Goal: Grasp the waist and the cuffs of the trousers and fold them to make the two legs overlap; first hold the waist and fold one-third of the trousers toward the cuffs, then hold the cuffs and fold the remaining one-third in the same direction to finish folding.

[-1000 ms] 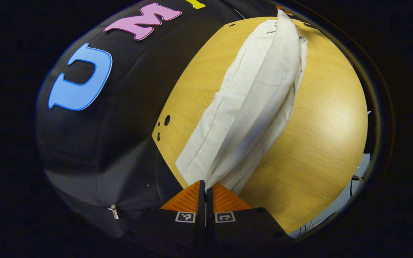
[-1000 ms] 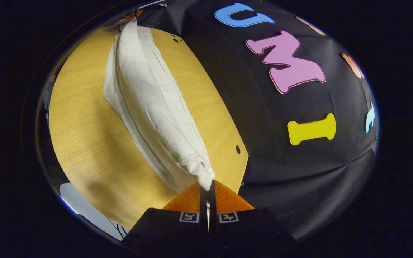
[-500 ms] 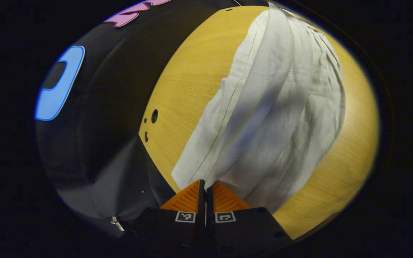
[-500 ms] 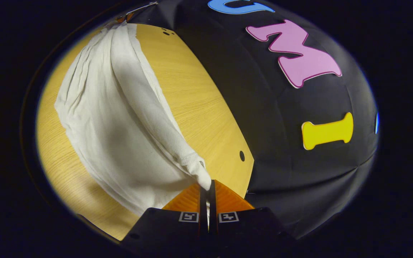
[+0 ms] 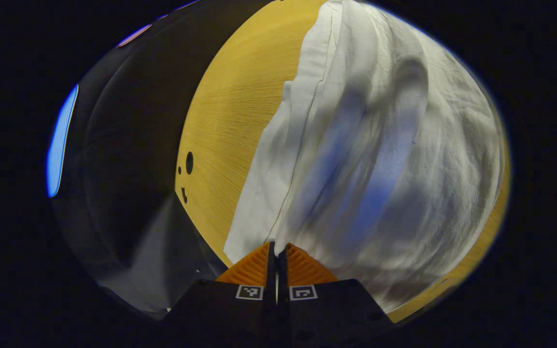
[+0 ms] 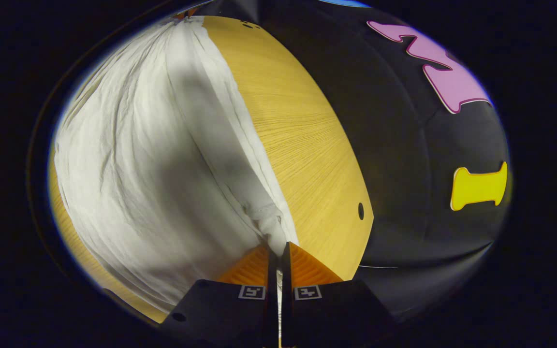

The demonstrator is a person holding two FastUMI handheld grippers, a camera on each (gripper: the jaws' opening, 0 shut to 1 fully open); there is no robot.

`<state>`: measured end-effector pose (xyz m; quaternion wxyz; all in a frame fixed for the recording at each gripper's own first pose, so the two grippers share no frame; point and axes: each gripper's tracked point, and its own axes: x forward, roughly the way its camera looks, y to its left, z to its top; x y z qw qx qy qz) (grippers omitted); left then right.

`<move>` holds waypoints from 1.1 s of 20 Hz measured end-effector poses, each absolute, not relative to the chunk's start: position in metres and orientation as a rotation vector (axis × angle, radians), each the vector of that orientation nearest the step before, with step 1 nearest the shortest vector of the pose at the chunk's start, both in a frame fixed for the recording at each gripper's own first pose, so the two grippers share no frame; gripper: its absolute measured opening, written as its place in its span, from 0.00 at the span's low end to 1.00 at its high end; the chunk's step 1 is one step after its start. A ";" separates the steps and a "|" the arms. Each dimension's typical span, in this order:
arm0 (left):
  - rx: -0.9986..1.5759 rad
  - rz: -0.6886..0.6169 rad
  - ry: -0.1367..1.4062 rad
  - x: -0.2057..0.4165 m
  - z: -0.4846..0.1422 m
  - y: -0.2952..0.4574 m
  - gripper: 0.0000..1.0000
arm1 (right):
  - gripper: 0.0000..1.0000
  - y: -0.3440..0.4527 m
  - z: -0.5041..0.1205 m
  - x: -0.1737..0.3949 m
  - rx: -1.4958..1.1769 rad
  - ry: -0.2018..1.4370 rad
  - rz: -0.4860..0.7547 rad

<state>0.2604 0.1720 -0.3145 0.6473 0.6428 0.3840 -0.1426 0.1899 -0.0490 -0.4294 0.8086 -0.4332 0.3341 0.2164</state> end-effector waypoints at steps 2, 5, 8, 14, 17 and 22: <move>1.499 -0.327 0.853 0.258 -0.313 0.174 0.06 | 0.07 -0.049 -0.431 0.190 -0.962 0.689 0.461; 1.596 -0.334 0.788 0.259 -0.307 0.171 0.11 | 0.28 -0.049 -0.426 0.193 -1.023 0.627 0.452; 1.662 -0.317 0.731 0.267 -0.297 0.173 0.46 | 0.42 -0.054 -0.419 0.197 -1.033 0.603 0.433; 1.723 -0.241 0.723 0.269 -0.272 0.198 0.99 | 0.63 -0.078 -0.405 0.203 -1.150 0.570 0.342; 1.703 -0.180 0.747 0.258 -0.259 0.218 0.99 | 0.63 -0.101 -0.396 0.192 -1.136 0.586 0.296; 1.547 -0.089 0.775 0.227 -0.243 0.248 0.98 | 0.64 -0.145 -0.365 0.165 -0.929 0.649 0.101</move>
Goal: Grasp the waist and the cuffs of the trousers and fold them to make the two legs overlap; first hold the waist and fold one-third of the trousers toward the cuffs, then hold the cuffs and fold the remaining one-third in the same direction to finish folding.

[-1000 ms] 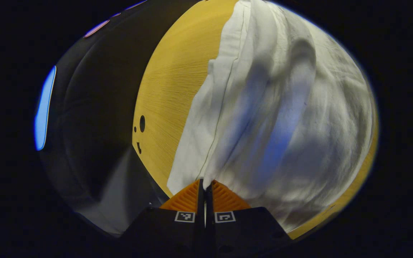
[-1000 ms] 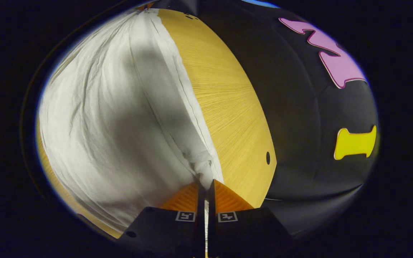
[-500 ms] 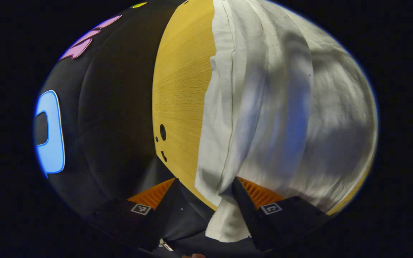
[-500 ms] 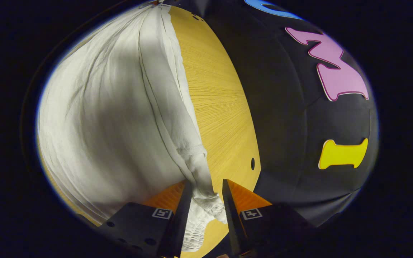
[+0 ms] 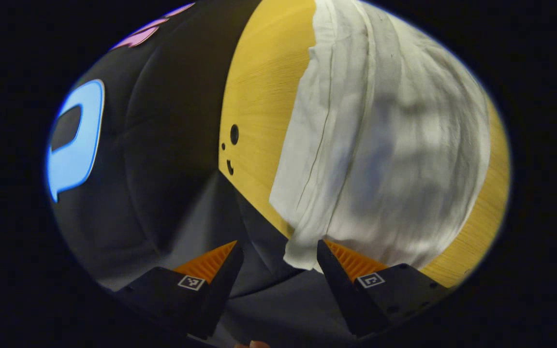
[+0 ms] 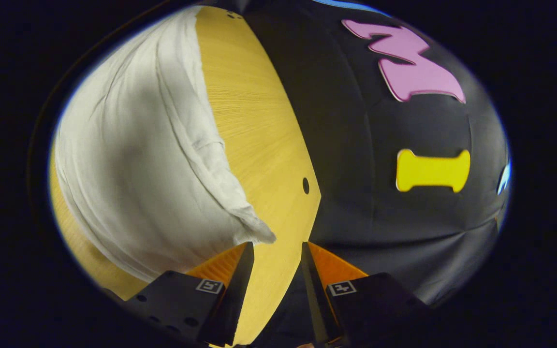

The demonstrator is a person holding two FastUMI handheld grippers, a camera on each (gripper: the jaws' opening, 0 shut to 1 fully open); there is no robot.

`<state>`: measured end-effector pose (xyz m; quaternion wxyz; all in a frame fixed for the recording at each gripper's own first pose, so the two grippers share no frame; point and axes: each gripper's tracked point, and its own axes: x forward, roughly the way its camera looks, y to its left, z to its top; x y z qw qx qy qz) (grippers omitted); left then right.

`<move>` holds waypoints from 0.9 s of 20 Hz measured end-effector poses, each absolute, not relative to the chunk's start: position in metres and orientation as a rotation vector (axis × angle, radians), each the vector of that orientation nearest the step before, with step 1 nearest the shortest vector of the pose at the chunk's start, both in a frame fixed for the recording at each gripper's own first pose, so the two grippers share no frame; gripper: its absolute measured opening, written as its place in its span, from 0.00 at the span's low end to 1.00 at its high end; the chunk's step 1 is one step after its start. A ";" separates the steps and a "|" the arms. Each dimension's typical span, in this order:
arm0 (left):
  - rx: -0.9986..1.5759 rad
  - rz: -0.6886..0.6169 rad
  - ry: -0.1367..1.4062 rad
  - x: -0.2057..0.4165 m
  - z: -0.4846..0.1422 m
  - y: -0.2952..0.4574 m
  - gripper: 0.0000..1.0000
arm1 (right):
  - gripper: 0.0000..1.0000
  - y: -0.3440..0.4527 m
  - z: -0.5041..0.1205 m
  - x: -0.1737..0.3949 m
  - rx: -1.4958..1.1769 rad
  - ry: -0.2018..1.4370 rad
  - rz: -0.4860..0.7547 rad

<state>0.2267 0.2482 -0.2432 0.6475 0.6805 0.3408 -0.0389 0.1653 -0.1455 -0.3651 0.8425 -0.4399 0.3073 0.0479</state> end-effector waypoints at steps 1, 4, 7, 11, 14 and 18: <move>1.502 -0.065 0.772 0.218 -0.240 0.249 0.98 | 0.64 -0.147 -0.360 0.158 -0.841 0.662 0.072; 1.351 -0.010 0.753 0.197 -0.236 0.243 0.97 | 0.61 -0.141 -0.350 0.140 -0.567 0.675 -0.007; 1.138 0.025 0.707 0.175 -0.238 0.223 0.96 | 0.69 -0.128 -0.344 0.125 -0.302 0.696 -0.067; 0.745 0.086 0.630 0.149 -0.240 0.183 0.96 | 0.69 -0.113 -0.349 0.105 0.070 0.749 -0.176; 0.428 0.116 0.566 0.134 -0.237 0.154 0.96 | 0.70 -0.102 -0.361 0.089 0.293 0.794 -0.234; 0.135 0.131 0.521 0.124 -0.237 0.133 0.97 | 0.73 -0.099 -0.385 0.076 0.499 0.828 -0.300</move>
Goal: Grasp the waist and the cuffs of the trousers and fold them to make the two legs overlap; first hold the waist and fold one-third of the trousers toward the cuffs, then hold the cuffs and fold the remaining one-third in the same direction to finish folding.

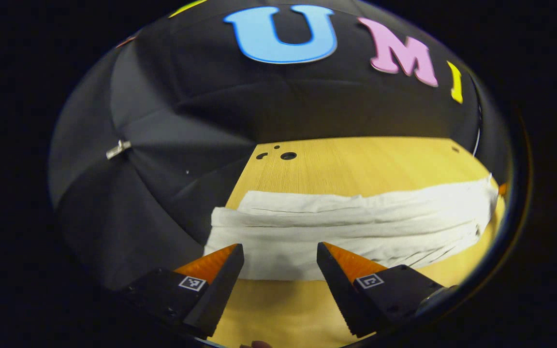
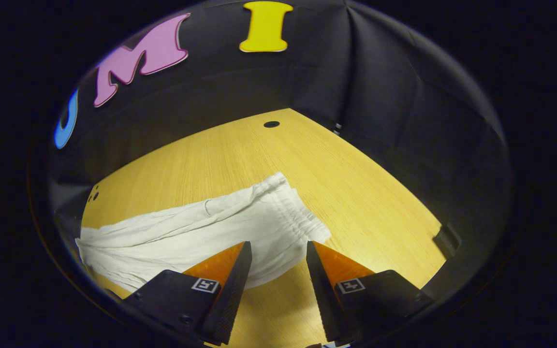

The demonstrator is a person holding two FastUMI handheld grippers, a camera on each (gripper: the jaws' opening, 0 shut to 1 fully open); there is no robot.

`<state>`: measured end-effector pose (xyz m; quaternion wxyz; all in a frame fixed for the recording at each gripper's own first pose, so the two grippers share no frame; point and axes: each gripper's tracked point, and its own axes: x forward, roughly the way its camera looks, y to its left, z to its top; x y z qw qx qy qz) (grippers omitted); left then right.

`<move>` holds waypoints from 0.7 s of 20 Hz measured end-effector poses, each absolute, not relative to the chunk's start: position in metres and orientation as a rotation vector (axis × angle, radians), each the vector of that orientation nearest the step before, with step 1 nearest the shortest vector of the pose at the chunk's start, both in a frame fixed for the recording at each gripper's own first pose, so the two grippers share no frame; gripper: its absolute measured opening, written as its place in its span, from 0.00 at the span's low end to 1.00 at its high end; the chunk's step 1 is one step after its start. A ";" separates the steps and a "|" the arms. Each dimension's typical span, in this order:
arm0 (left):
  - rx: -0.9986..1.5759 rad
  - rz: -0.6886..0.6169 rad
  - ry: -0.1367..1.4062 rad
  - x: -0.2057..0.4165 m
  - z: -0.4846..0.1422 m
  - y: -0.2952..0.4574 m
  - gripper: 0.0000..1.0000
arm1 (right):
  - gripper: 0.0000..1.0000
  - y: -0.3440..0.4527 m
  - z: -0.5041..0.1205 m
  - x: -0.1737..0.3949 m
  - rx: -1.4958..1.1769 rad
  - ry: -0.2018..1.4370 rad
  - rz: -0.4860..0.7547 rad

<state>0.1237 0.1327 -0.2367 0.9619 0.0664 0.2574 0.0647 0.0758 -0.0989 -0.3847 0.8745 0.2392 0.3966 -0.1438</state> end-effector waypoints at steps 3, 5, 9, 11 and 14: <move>-0.031 0.136 0.510 0.122 -0.243 0.127 0.96 | 0.75 -0.100 -0.396 0.070 0.632 0.841 -0.355; -0.140 0.140 0.512 0.119 -0.246 0.122 0.97 | 0.75 -0.101 -0.407 0.070 0.729 0.853 -0.399; -0.246 0.173 0.536 0.106 -0.248 0.125 0.96 | 0.76 -0.103 -0.421 0.079 0.871 0.850 -0.468; -0.268 0.182 0.553 0.101 -0.253 0.126 0.95 | 0.75 -0.105 -0.430 0.083 0.872 0.871 -0.486; -0.311 0.189 0.592 0.094 -0.265 0.127 0.95 | 0.74 -0.106 -0.437 0.096 0.865 0.873 -0.506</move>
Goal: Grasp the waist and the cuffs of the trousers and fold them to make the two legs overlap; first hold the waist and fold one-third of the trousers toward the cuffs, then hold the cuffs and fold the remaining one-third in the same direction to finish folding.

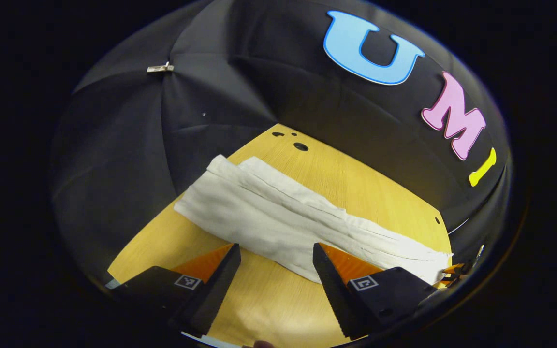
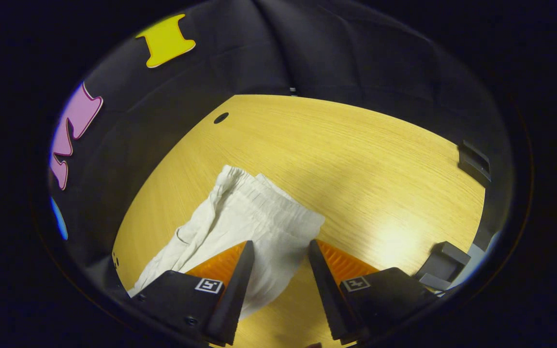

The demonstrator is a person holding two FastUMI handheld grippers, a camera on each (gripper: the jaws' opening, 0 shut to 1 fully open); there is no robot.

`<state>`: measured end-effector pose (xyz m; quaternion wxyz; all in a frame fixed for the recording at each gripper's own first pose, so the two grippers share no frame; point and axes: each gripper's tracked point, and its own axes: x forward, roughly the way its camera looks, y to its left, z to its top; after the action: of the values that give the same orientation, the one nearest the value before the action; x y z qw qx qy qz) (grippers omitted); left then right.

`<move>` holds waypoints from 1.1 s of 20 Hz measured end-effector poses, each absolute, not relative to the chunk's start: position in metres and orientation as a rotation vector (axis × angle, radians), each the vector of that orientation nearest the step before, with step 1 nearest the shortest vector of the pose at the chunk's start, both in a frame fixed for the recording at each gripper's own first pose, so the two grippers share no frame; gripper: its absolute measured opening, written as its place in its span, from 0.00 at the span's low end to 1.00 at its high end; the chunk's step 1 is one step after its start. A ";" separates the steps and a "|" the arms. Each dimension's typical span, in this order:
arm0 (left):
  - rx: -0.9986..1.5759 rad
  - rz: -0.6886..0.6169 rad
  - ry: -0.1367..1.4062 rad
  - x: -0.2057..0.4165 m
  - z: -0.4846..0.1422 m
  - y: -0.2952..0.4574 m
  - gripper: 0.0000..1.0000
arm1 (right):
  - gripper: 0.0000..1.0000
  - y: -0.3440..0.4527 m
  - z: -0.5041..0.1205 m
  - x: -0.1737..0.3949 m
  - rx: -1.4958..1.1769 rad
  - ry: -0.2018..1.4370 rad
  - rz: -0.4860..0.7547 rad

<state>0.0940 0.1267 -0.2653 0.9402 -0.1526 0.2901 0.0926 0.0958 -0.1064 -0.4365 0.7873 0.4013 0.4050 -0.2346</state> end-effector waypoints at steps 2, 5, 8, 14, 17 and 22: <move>-0.333 0.203 0.629 0.090 -0.277 0.128 0.95 | 0.73 -0.108 -0.440 0.094 0.876 0.872 -0.524; -0.377 0.222 0.670 0.085 -0.291 0.129 0.95 | 0.22 -0.108 -0.442 0.087 0.984 0.875 -0.536; -0.483 0.247 0.695 0.085 -0.304 0.130 0.96 | 0.11 -0.103 -0.444 0.086 1.053 0.870 -0.528; -0.704 0.309 0.653 0.106 -0.316 0.148 0.95 | 0.12 -0.102 -0.443 0.090 1.061 0.859 -0.486; -0.748 0.314 0.634 0.125 -0.312 0.156 0.95 | 0.12 -0.105 -0.443 0.092 1.055 0.851 -0.481; -0.720 0.315 0.646 0.162 -0.313 0.163 0.93 | 0.12 -0.106 -0.442 0.094 1.064 0.849 -0.475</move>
<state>0.1625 0.1632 -0.3127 0.8733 -0.3448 0.3093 0.1509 0.0941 -0.1055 -0.4416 0.7513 0.4869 0.3888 -0.2176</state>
